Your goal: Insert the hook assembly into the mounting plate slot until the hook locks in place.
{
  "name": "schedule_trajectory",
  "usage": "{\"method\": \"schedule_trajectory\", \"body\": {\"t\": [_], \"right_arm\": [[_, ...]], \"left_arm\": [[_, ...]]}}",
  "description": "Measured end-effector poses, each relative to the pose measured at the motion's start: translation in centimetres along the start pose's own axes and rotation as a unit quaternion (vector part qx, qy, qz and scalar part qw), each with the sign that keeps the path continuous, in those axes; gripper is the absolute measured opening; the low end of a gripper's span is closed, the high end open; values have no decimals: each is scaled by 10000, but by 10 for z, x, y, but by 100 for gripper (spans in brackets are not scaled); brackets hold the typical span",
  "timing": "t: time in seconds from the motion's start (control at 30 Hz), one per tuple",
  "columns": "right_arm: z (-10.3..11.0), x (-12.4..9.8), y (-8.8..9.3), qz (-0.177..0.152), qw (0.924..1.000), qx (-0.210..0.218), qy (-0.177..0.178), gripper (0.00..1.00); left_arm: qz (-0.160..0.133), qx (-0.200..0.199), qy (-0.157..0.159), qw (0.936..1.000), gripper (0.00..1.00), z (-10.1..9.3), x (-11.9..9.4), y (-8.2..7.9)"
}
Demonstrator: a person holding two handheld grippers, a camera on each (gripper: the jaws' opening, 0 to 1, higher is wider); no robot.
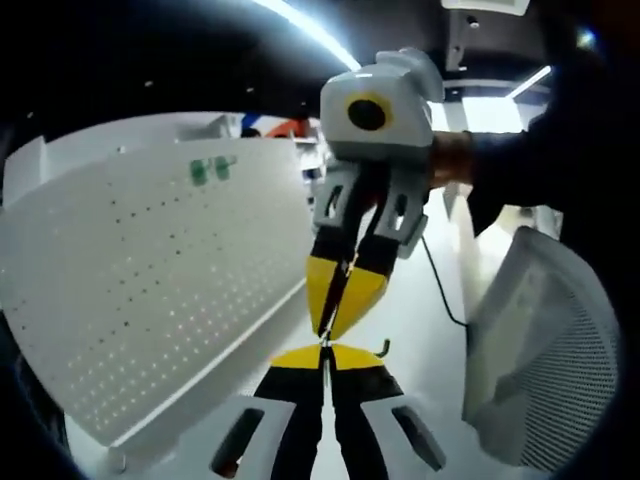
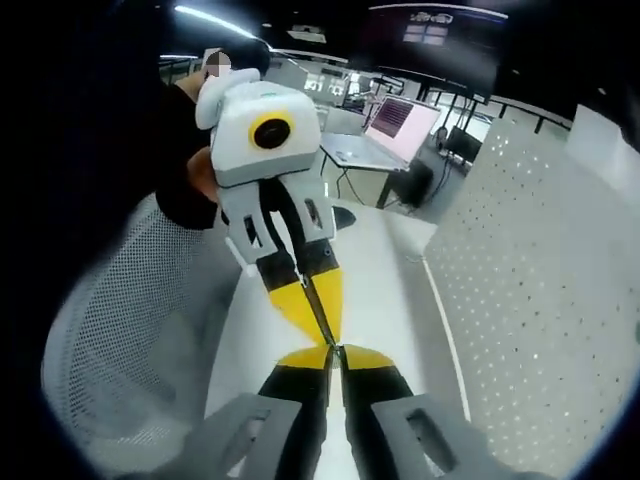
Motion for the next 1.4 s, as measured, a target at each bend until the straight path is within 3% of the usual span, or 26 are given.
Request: {"method": "schedule_trajectory", "body": {"t": [0.3,0.77,1.27,1.4], "right_arm": [[-10,-1,-3,-150,9994,136,281,3],[-26,-5,-14,-539,9918,510,1043,6],[-37,10,-30,-918,9721,918,1952,12],[-43,13,-30,-960,9626,1085,2290,12]], "left_arm": [[-159,-203,-154,9995,1,8,-4,-5],[-501,-707,-849,9926,1,39,-18,-11],[-954,-1213,-1468,9771,1,64,-37,-20],[-1067,-1275,-1523,9743,1,66,-40,-22]]}}
Point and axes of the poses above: the point that each gripper's makers call its tool centre point, and the gripper's own axes: x roughly forward along the fingers, z roughly to its left, y roughly out of its underside, the point moved 2 cm from there along -x, roughly backward along the fingers, and after that the axes turned 14 degrees about -x, right-handed, at the moved point
